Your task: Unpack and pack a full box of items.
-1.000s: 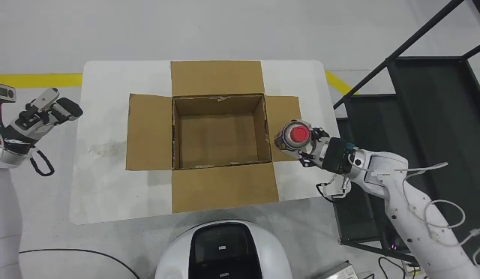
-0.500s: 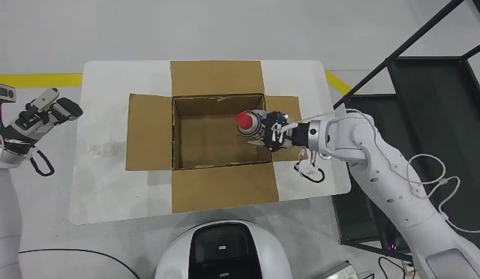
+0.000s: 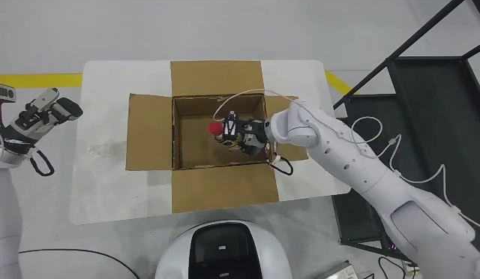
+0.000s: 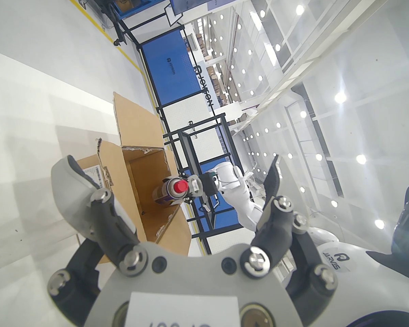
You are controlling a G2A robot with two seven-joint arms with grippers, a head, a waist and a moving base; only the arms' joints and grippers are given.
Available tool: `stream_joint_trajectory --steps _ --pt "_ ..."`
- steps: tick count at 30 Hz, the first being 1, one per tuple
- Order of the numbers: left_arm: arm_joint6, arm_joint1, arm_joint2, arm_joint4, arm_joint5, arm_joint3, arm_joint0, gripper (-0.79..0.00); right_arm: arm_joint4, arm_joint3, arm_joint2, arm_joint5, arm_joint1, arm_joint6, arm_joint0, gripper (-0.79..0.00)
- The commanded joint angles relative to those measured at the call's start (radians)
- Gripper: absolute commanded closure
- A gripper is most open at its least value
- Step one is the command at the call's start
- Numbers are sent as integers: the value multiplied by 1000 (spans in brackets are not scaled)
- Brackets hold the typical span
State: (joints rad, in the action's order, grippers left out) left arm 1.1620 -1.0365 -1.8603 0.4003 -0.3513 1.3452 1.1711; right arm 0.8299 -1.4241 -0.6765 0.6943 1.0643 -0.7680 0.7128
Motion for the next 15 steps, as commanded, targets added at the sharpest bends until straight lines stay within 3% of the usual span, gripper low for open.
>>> stream_joint_trajectory --steps 1,2,9,15 --pt "0 0 0 0 0 0 0 -785 -1 35 24 2 13 -3 -17 -603" --pt "0 0 0 0 0 0 0 -785 -4 49 34 5 19 -2 -25 -785" --pt "0 0 0 0 0 0 0 -785 -6 86 71 36 47 2 -65 -785" --pt "0 0 0 0 0 0 0 -785 4 9 -7 41 24 63 -41 -785"
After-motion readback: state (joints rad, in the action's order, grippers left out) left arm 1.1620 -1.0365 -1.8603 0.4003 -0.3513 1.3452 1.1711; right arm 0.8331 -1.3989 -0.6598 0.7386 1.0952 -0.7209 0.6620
